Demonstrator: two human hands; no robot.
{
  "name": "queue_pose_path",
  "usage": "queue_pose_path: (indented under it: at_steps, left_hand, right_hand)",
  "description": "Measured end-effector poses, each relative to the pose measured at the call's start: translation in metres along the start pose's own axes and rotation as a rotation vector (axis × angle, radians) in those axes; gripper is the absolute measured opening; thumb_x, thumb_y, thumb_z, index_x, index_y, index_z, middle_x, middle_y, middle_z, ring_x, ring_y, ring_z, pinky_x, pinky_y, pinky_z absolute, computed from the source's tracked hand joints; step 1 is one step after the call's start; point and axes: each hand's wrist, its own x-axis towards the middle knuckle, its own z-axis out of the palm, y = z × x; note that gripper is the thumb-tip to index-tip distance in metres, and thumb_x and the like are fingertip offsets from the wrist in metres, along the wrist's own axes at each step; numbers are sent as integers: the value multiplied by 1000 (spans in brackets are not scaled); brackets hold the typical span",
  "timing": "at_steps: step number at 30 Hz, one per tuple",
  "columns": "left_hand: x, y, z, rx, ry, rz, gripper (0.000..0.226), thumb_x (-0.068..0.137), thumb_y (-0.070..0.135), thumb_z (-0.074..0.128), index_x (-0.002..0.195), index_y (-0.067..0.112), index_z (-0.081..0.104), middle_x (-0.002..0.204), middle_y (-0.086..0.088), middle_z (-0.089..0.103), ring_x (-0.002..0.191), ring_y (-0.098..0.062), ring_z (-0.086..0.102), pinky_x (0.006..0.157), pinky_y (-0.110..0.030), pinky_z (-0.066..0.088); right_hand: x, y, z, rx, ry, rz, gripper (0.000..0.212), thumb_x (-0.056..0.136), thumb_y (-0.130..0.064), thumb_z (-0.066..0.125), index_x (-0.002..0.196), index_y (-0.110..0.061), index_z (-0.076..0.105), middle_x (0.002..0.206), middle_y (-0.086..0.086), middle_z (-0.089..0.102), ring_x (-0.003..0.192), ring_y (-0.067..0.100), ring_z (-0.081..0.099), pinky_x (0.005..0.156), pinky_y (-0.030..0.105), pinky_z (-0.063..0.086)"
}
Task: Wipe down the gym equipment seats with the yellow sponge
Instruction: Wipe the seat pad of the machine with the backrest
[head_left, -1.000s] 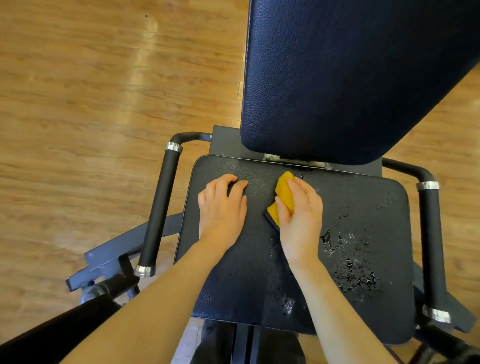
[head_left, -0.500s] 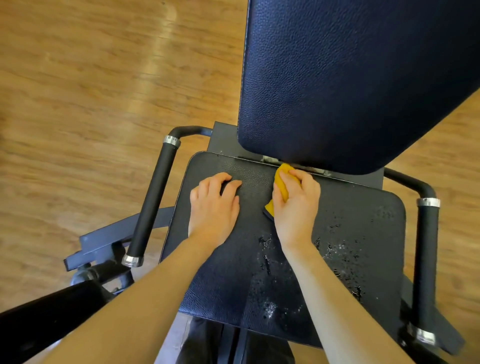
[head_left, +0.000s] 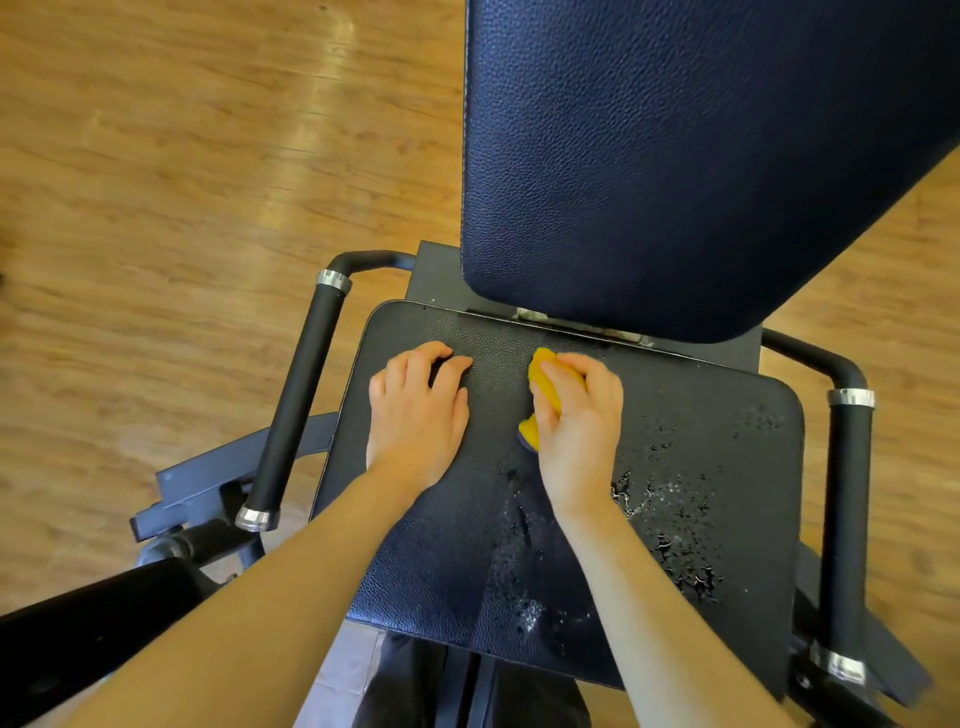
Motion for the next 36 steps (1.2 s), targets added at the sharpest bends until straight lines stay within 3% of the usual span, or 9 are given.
queue_pose_path:
  at_steps: [4,8,13,18,23,28,31,34,36]
  left_hand:
    - [0,0,0,4,-5,-6,30,91,26,51,119,18,61,122,-8,54,110,-27,42,87,-47,41]
    - [1,0,0,5,-18,-7,38,92,33,38,119,19,60,122,-7,54,110,-27,43,86,-46,41]
    - [0,-1,1,-5,-17,-3,35,92,30,42,120,18,60,123,-8,53,110,-26,41,87,-47,41]
    - [-1,-2,2,-8,-5,3,30,92,26,50,120,18,60,122,-8,53,110,-27,41,88,-48,41]
    - [0,0,1,-1,-11,-2,29,91,23,56,119,17,60,122,-8,54,110,-27,41,88,-48,41]
    - [-1,0,0,1,-13,-2,29,92,23,56,120,17,60,123,-9,53,111,-28,42,89,-48,41]
    - [-1,0,-1,7,-17,-5,30,91,22,61,120,17,60,123,-9,54,111,-28,43,88,-48,41]
    - [-1,0,-1,8,-26,-7,30,91,22,60,121,17,60,124,-9,54,112,-29,45,89,-48,41]
    - [0,0,-1,13,-21,-8,30,90,21,61,120,17,60,123,-9,54,111,-30,46,88,-48,42]
  right_hand:
    - [13,-2,6,62,12,108,28,86,-10,67,113,-7,68,115,9,59,105,22,44,94,10,31]
    - [-16,-14,-7,109,17,72,31,92,-33,57,107,-10,72,114,6,59,104,21,44,82,5,40]
    - [-67,-4,-8,138,-58,106,28,95,-26,62,122,-20,64,128,-1,50,116,18,42,69,35,57]
    - [-51,-15,-13,105,-1,76,31,84,-5,71,115,-8,68,115,10,59,103,22,47,85,-1,35]
    - [4,-3,0,55,33,134,27,88,-8,66,115,-7,68,111,10,60,100,21,45,87,18,35]
    - [5,-7,-7,20,19,129,32,87,-7,67,119,-7,66,114,12,58,101,25,46,87,9,30]
    - [-27,-19,-18,93,4,153,39,84,2,67,123,-4,63,117,14,55,101,11,34,75,-8,31]
    - [-62,-19,-24,107,-30,143,39,87,-6,66,126,-11,62,121,9,51,107,15,39,60,6,49]
    - [-69,-14,-27,86,-27,139,36,87,-9,67,123,-9,64,119,10,54,106,22,46,71,9,50]
